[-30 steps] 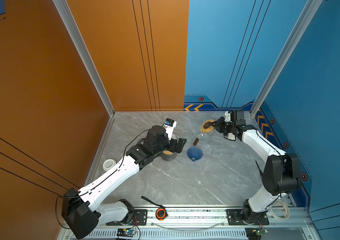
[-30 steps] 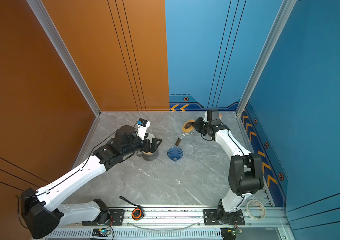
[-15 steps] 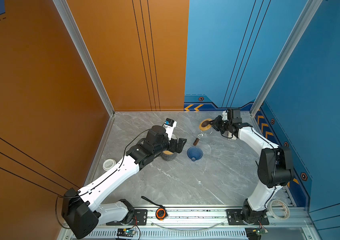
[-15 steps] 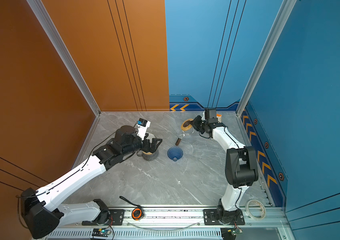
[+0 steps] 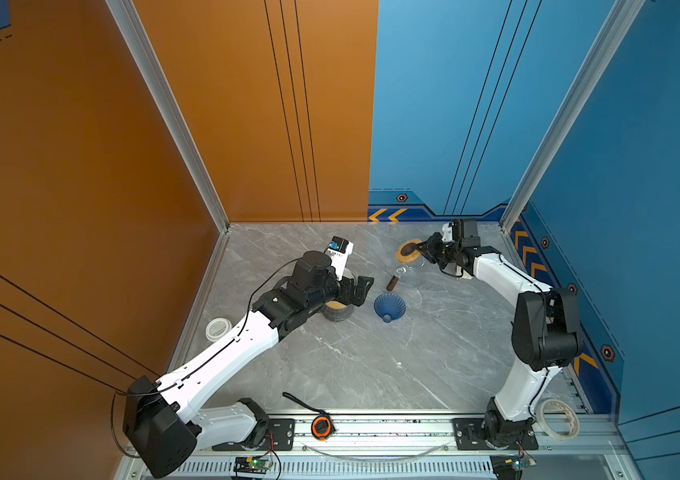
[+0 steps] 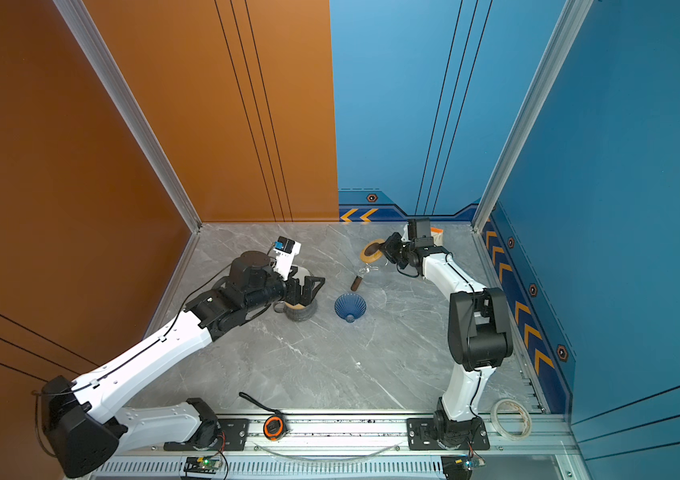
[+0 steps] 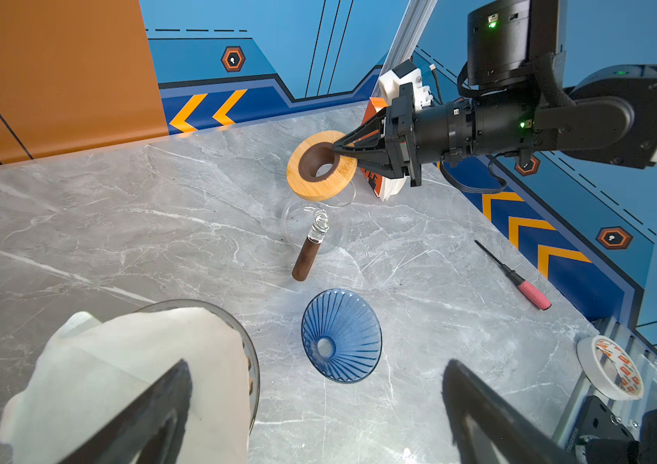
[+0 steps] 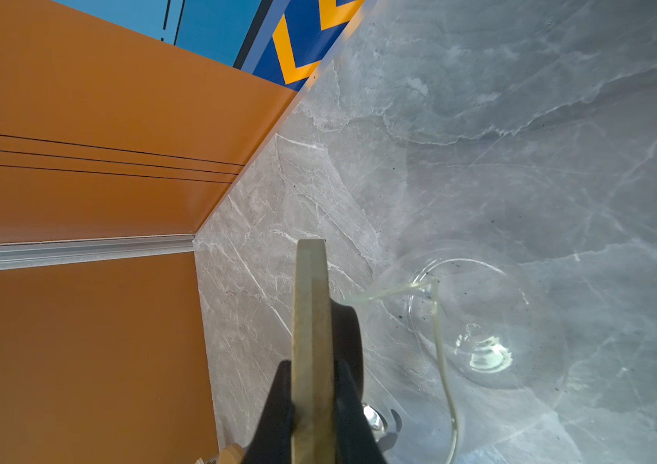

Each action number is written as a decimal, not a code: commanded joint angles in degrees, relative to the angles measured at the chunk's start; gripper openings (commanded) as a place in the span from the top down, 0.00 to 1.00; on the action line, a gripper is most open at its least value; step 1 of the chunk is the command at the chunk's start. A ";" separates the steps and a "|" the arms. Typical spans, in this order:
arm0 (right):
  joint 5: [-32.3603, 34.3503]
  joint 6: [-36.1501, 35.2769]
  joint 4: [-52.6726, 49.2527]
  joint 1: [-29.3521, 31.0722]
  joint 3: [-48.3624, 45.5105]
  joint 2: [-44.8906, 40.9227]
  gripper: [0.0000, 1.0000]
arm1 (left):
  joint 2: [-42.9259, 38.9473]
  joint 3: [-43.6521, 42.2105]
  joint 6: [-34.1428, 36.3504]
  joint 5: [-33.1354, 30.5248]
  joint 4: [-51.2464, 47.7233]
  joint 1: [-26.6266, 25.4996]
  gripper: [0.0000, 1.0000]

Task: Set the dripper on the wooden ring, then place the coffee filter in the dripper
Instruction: 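Lower the bamboo ring onto the glass cup with the right gripper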

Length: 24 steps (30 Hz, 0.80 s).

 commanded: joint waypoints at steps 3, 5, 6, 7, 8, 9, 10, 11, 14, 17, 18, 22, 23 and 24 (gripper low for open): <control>-1.16 0.69 2.78 0.09 -0.53 -0.17 1.00 | -1.01 -0.58 -0.60 1.12 0.91 -0.08 0.02; -0.99 0.85 3.25 -0.02 -1.53 -0.53 0.99 | -0.91 -0.54 -0.60 1.12 0.89 -0.18 0.02; -0.99 1.14 3.62 -0.10 -1.99 -0.69 0.98 | -0.83 -0.54 -0.59 1.11 0.91 -0.12 0.02; -0.99 1.42 4.11 -0.18 -2.57 -0.82 0.98 | -0.83 -0.57 -0.54 1.18 0.85 -0.22 0.02; -0.99 1.60 4.45 -0.24 -2.88 -0.98 0.97 | -0.83 -0.48 -0.59 1.22 0.91 -0.23 0.02; -0.99 1.73 4.65 -0.33 -3.11 -1.08 0.97 | -0.83 -0.45 -0.60 1.10 0.87 -0.28 0.02; -0.99 1.74 4.81 -0.36 -3.37 -1.20 0.96 | -0.85 -0.40 -0.60 1.11 0.89 -0.36 0.02; -0.98 1.83 5.04 -0.36 -3.68 -1.32 0.96 | -0.83 -0.35 -0.60 1.00 0.86 -0.41 0.02; -1.08 2.00 5.44 -0.56 -4.31 -1.65 0.94 | -0.92 -0.28 -0.54 0.76 0.92 -0.67 0.02; -1.16 2.09 5.51 -0.63 -4.87 -1.92 0.91 | -1.02 -0.43 -0.68 0.31 0.89 -1.06 0.02; -1.08 2.18 5.69 -0.74 -5.09 -2.17 0.89 | -1.09 -0.36 -0.61 0.31 0.88 -1.19 0.02; -0.59 2.44 6.35 -1.08 -5.94 -2.92 0.87 | -1.36 -0.24 -0.32 0.24 0.61 -1.53 0.02; -0.56 2.44 6.39 -1.16 -6.07 -3.04 0.86 | -1.45 -0.12 -0.26 0.13 0.46 -1.59 0.02; -0.40 2.53 6.32 -1.33 -6.19 -3.24 0.85 | -1.45 -0.02 -0.25 0.13 0.32 -1.57 0.02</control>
